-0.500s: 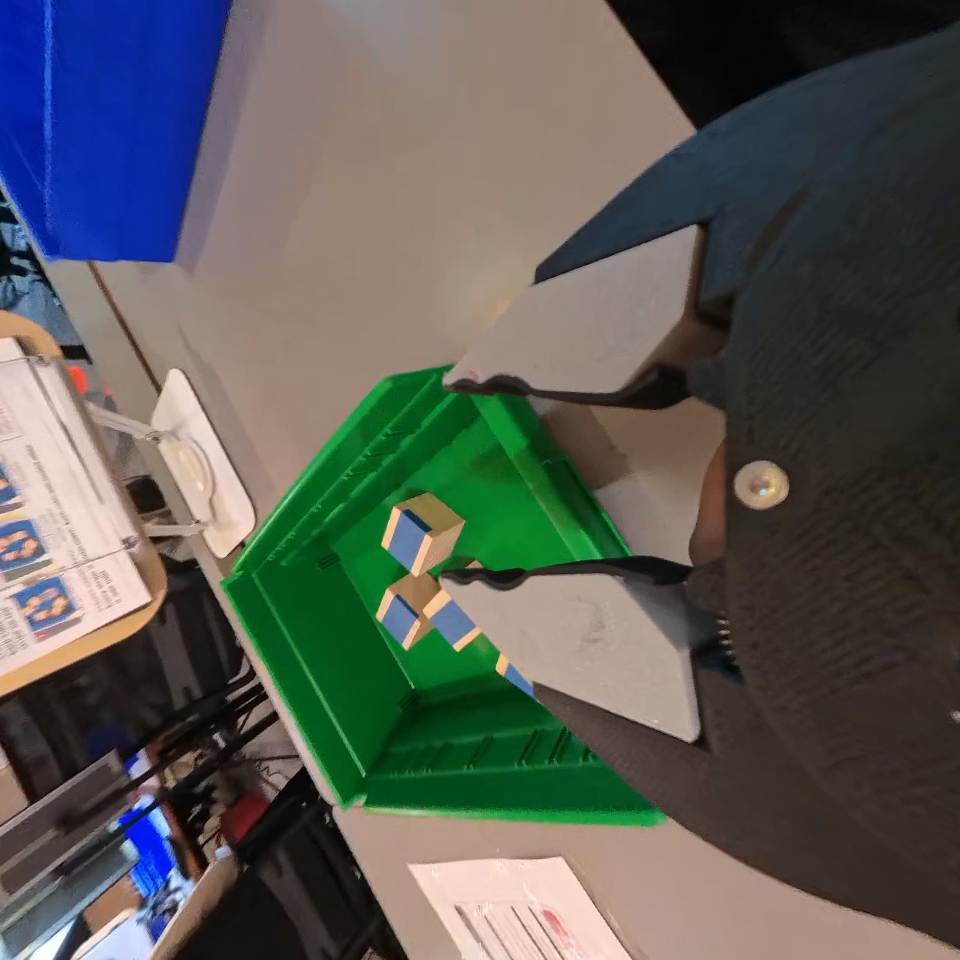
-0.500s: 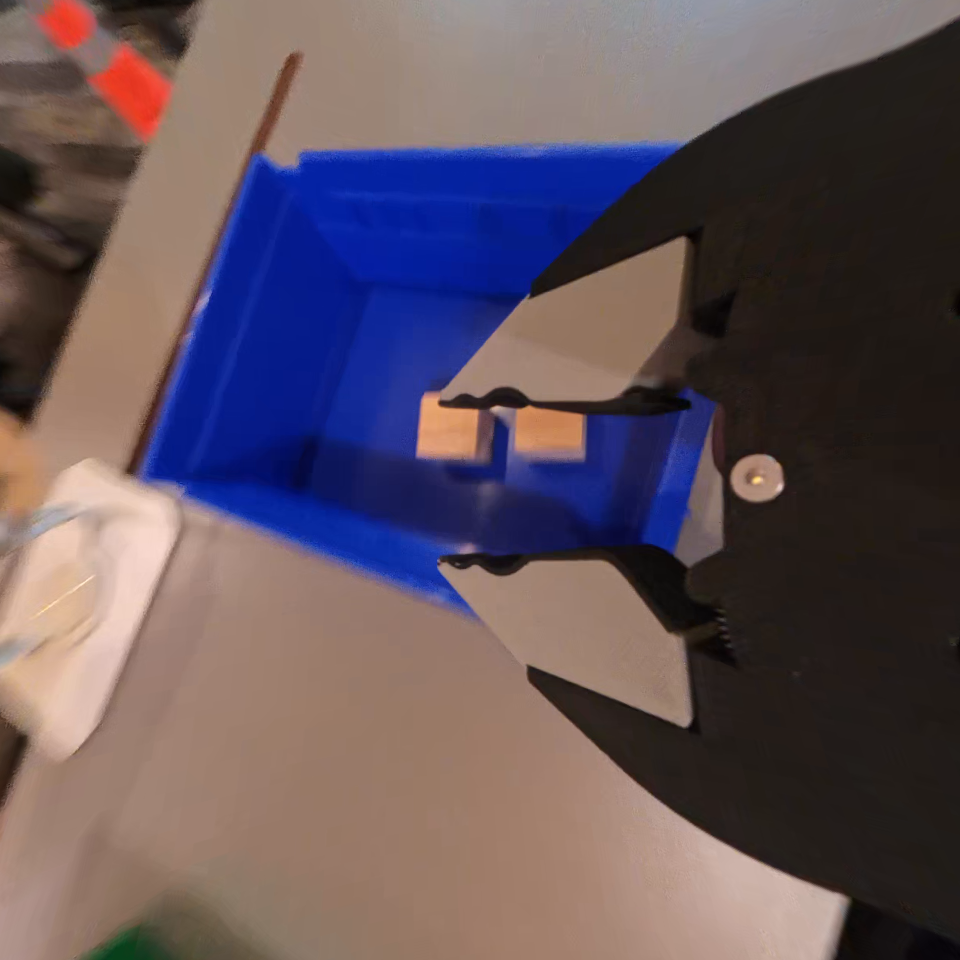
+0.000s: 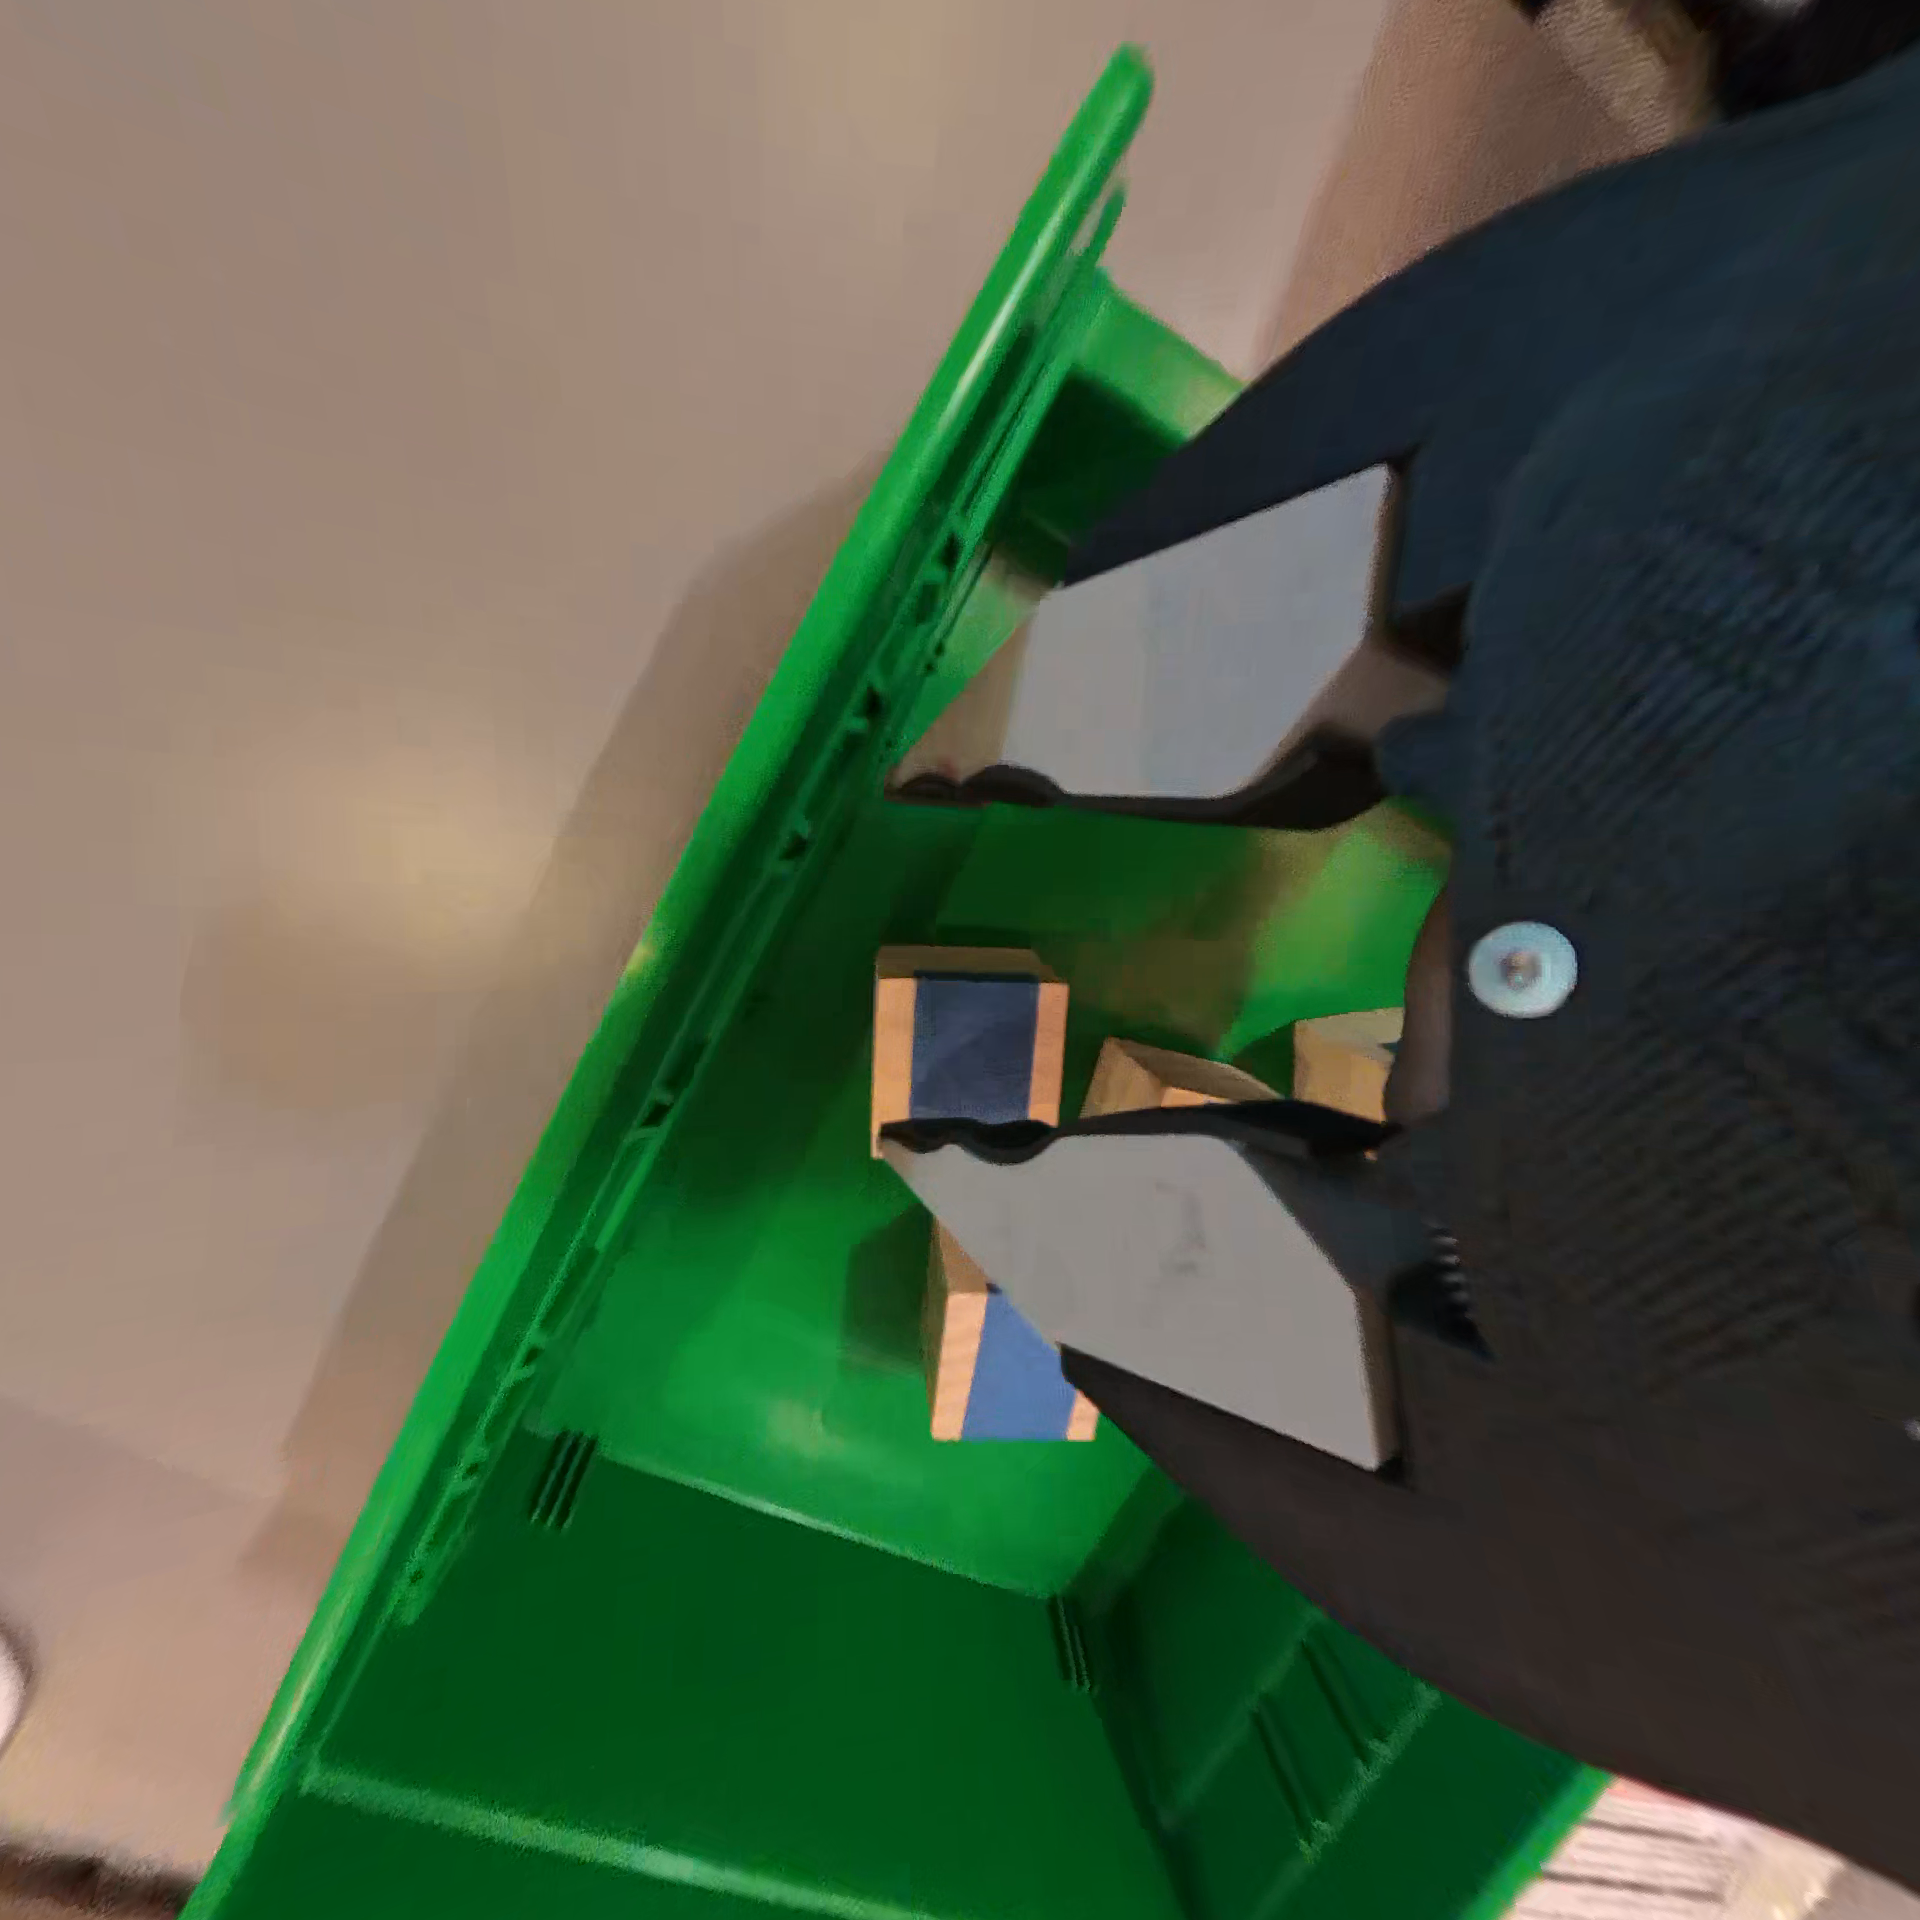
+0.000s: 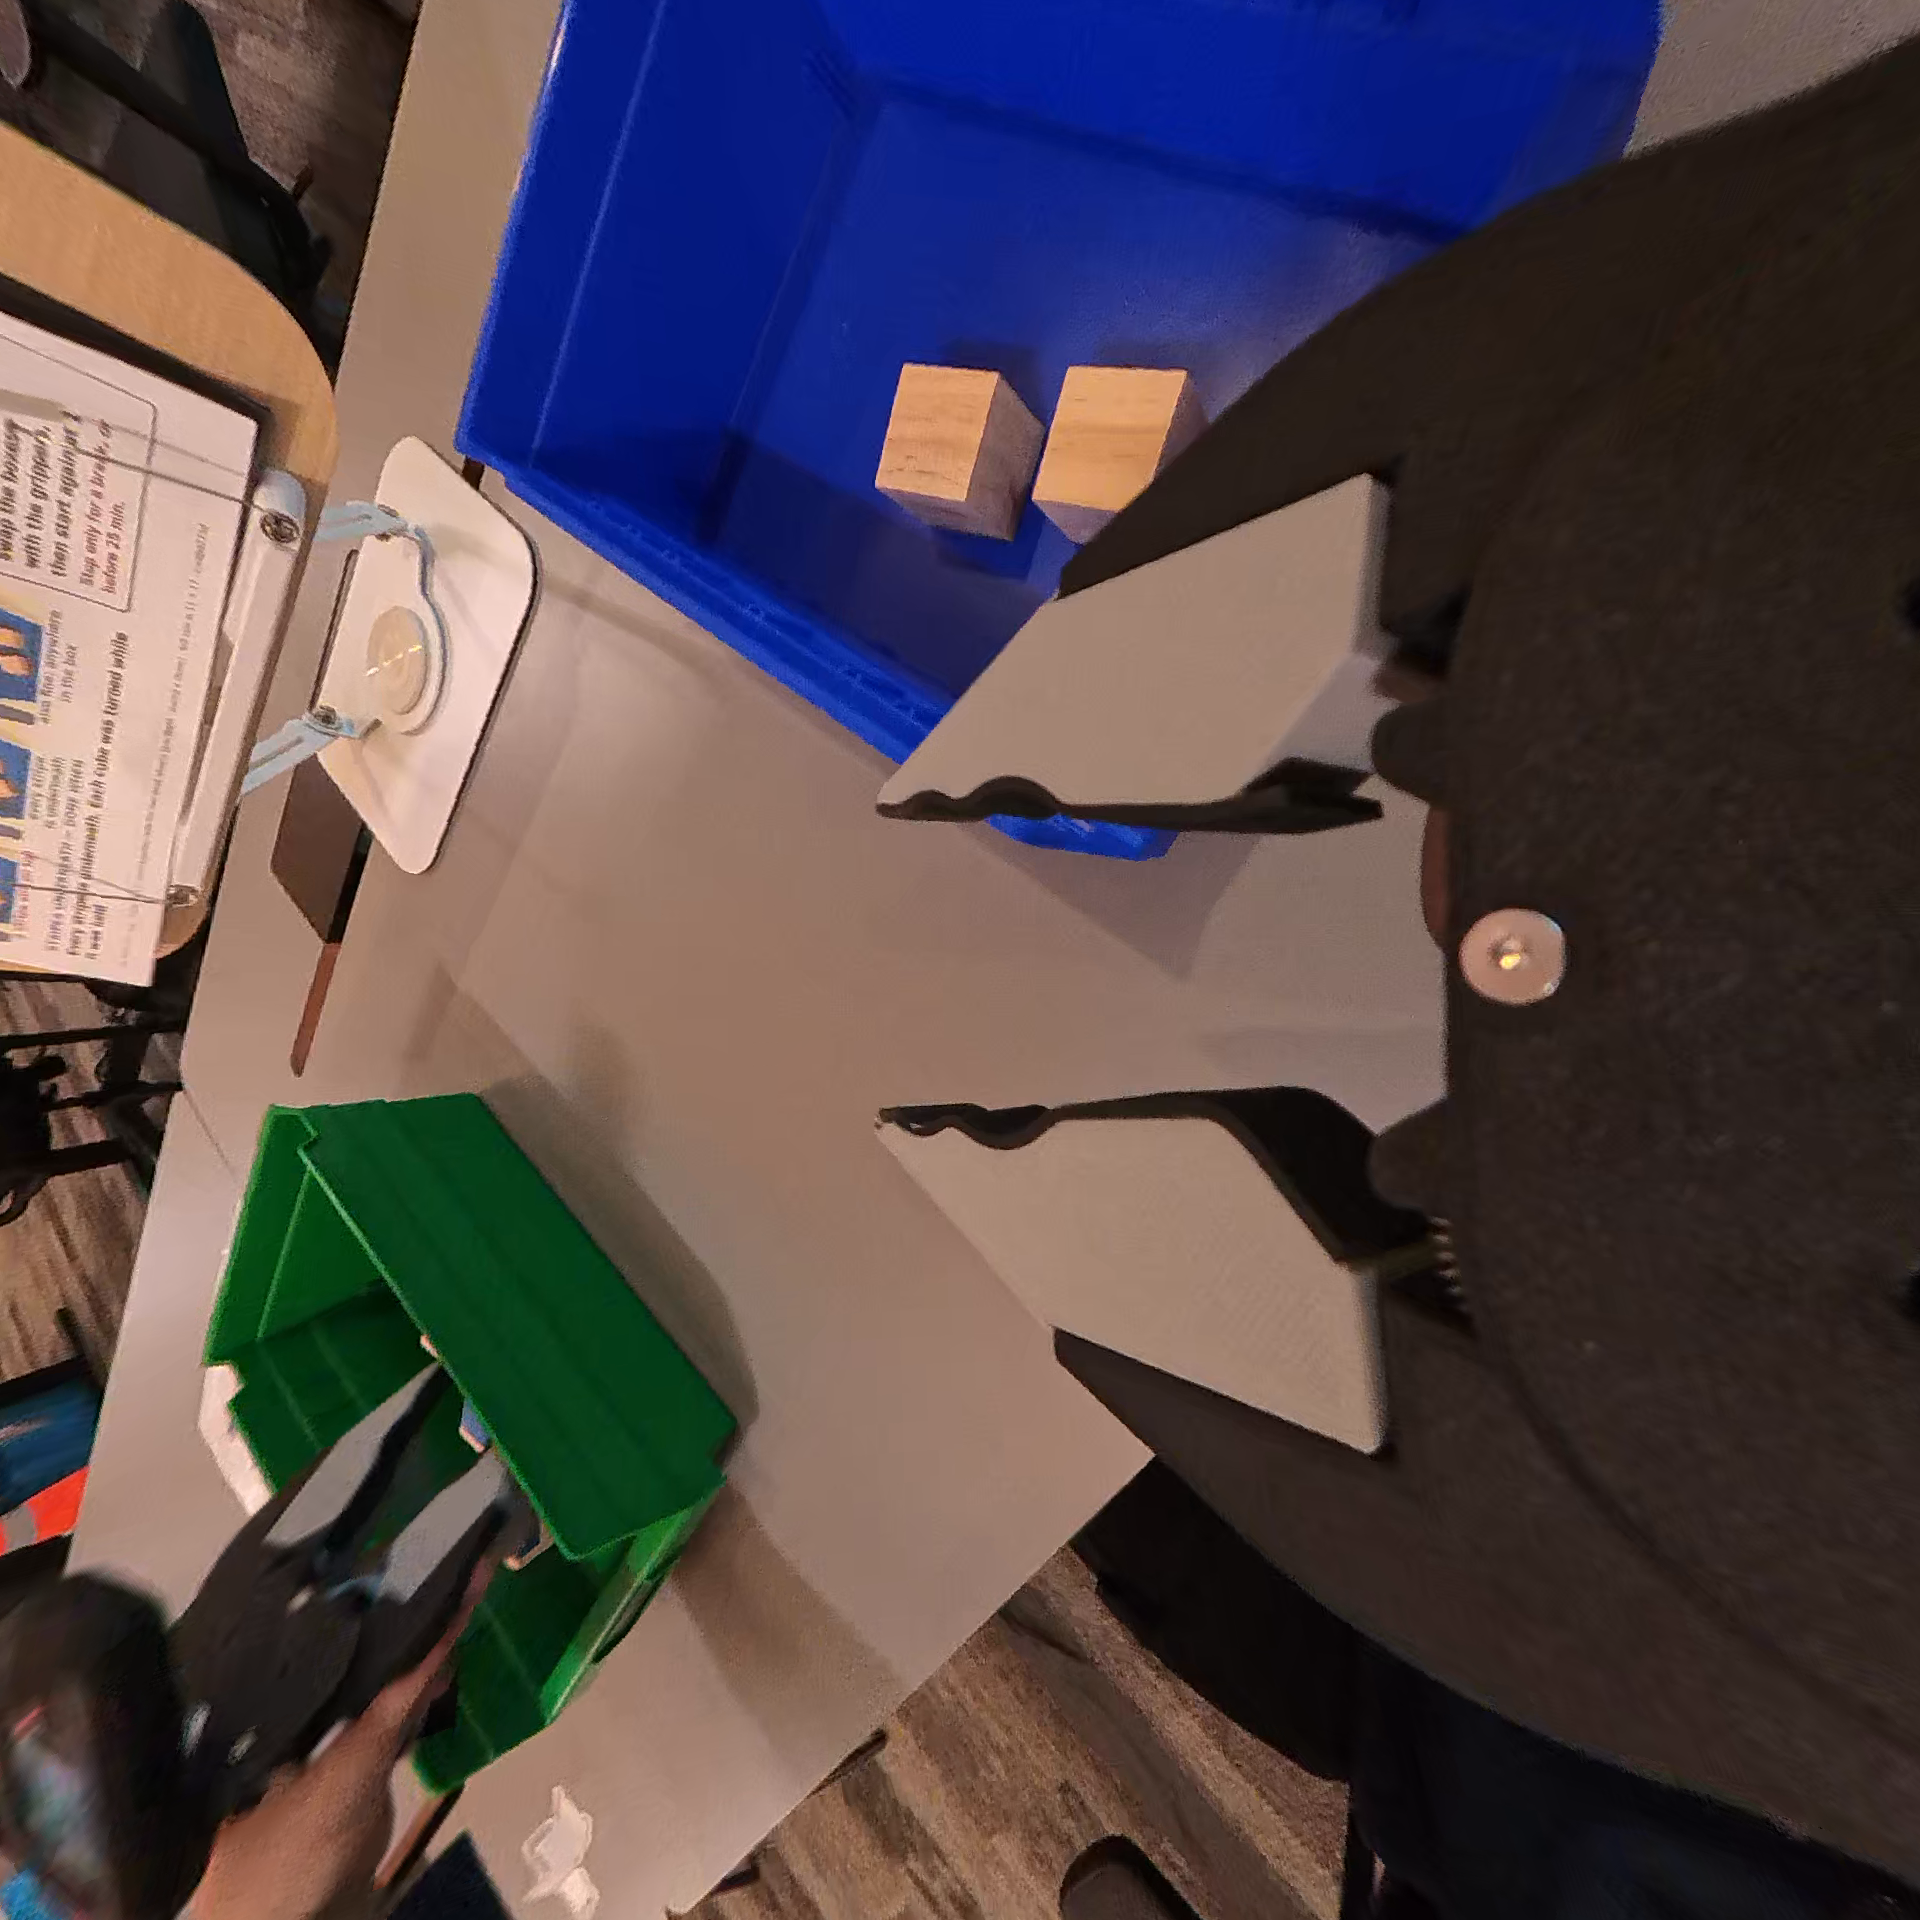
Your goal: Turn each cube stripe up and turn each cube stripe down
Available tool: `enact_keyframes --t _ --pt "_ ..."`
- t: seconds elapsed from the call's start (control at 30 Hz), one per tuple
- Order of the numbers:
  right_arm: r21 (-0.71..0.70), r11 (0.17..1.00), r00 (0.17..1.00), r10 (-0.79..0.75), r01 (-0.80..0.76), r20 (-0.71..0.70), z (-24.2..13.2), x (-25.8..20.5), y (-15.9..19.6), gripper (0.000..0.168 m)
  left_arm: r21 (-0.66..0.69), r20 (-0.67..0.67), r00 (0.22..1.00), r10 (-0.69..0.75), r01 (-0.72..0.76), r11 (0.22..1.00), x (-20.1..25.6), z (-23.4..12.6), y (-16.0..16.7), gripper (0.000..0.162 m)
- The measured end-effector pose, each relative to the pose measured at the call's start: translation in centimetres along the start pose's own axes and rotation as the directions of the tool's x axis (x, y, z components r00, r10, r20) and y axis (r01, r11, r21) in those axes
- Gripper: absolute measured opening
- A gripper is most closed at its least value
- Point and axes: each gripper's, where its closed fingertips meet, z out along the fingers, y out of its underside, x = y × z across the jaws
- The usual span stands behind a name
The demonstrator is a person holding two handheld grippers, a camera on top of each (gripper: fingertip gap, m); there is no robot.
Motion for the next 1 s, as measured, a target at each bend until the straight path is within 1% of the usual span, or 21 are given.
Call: enact_keyframes --t 0.03,0.07,0.1,0.17,0.2,0.3,0.37,0.4,0.5,0.6,0.7,0.8,0.83,0.9,0.93,0.97,1.0 --pt "0.008 1.000 1.000 0.002 -0.002 -0.002 -0.3 0.1 -0.1 0.052 -0.044 0.001 1.000 0.012 -0.012 0.999 -0.1 0.9 0.5 0.059" --pt "0.012 1.000 1.000 0.000 0.000 -0.004 -0.5 0.2 -0.2 0.052 -0.062 0.043 0.999 0.029 -0.026 0.998 -0.7 1.6 0.7 0.070" --pt "0.015 1.000 1.000 -0.003 0.003 -0.007 -0.7 0.3 -0.2 0.052 -0.077 0.081 0.996 0.048 -0.041 0.996 -1.3 2.1 0.7 0.071" --pt "0.021 1.000 1.000 -0.005 0.005 -0.012 -0.9 0.4 -0.3 0.052 -0.128 0.110 0.992 0.059 -0.044 0.991 -1.9 3.0 1.3 0.078" --pt "0.024 1.000 1.000 -0.006 0.006 -0.008 -1.0 0.3 -0.4 0.052 -0.152 0.128 0.989 0.068 -0.048 0.987 -2.3 3.2 1.6 0.079" --pt "0.017 1.000 1.000 -0.018 0.018 -0.008 -1.0 0.2 -0.3 0.052 -0.157 0.190 0.977 0.092 -0.063 0.986 -3.3 3.3 1.6 0.059" --pt "0.017 0.999 1.000 -0.027 0.028 -0.010 -1.0 0.0 -0.3 0.052 -0.136 0.209 0.974 0.088 -0.060 0.989 -3.6 3.2 1.4 0.053" --pt "0.018 0.999 0.999 -0.032 0.032 -0.007 -0.9 -0.1 -0.4 0.052 -0.127 0.227 0.970 0.090 -0.062 0.990 -3.8 3.2 1.3 0.046" --pt "0.017 0.999 0.999 -0.048 0.048 0.001 -0.9 -0.7 -0.4 0.053 -0.106 0.249 0.964 0.092 -0.067 0.992 -4.1 3.2 1.3 0.044" --pt "0.000 0.998 0.998 -0.066 0.066 0.000 -0.7 -1.1 -0.1 0.053 -0.101 0.239 0.967 0.087 -0.065 0.993 -4.1 2.9 1.5 0.044" --pt "-0.012 0.997 0.997 -0.078 0.078 0.010 -0.5 -1.5 0.2 0.053 -0.075 0.230 0.972 0.055 -0.039 0.996 -4.2 1.6 1.9 0.044" --pt "-0.009 0.998 0.996 -0.063 0.064 0.063 0.2 -2.5 0.3 0.053 0.036 0.276 0.960 0.044 -0.056 0.998 -4.4 -1.3 1.1 0.044" --pt "-0.012 0.998 0.993 -0.056 0.057 0.101 0.6 -3.2 0.4 0.053 0.094 0.285 0.958 0.034 -0.063 0.994 -4.1 -2.5 0.6 0.044" --pt "-0.032 0.998 0.983 -0.048 0.055 0.177 1.8 -4.8 0.9 0.053 0.264 0.263 0.965 -0.018 -0.053 0.963 -2.7 -5.1 -1.1 0.044" --pt "-0.040 0.997 0.977 -0.052 0.061 0.205 2.4 -5.6 1.1 0.054 0.368 0.222 0.973 -0.059 -0.028 0.929 -1.6 -6.5 -2.1 0.044" --pt "-0.046 0.996 0.973 -0.065 0.077 0.224 3.1 -6.4 1.3 0.056 0.475 0.156 0.982 -0.103 0.017 0.880 -0.2 -8.0 -3.3 0.045" --pt "-0.048 0.994 0.968 -0.088 0.102 0.234 3.7 -7.2 1.4 0.057 0.583 0.070 0.986 -0.154 0.085 0.808 1.1 -9.6 -4.5 0.045"
